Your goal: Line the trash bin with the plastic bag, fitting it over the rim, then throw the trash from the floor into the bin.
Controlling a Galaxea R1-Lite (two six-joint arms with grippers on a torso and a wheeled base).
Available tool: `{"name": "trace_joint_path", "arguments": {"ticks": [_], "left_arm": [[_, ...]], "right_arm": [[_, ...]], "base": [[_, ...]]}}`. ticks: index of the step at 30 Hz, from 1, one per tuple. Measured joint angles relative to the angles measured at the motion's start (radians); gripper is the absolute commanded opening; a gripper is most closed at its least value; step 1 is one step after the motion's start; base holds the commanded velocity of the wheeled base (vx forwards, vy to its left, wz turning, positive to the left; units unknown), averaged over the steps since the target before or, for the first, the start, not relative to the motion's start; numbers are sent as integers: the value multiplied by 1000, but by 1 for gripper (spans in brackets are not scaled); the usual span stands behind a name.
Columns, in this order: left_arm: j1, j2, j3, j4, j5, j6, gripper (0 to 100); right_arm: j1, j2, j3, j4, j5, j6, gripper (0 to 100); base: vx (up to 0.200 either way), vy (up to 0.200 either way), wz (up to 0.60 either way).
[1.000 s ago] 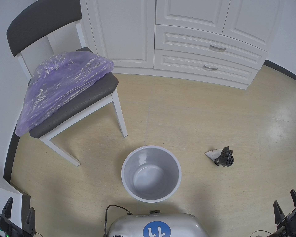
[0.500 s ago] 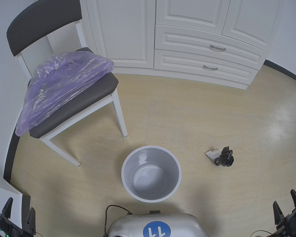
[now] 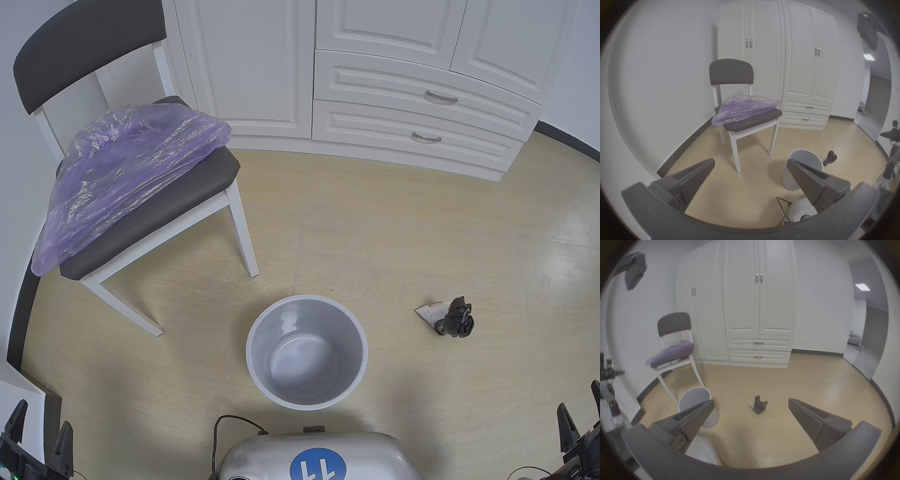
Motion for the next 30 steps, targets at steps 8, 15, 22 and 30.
{"name": "trace_joint_path", "arguments": {"ticks": [8, 15, 22, 30], "left_arm": [[0, 0, -1, -37, 15, -48, 100], [-5, 22, -146, -90, -55, -64, 100], [-4, 190, -259, -72, 5, 55, 100], [20, 498, -360, -99, 150, 177, 100]], "right_arm": [[1, 0, -144, 31, -6, 117, 100], [3, 35, -251, 53, 15, 88, 100], [8, 245, -354, -36, 23, 76, 100], [13, 600, -491, -270, 1, 65, 100]], "base": [[0, 0, 0], [0, 0, 0], [0, 0, 0], [0, 0, 0]]}}
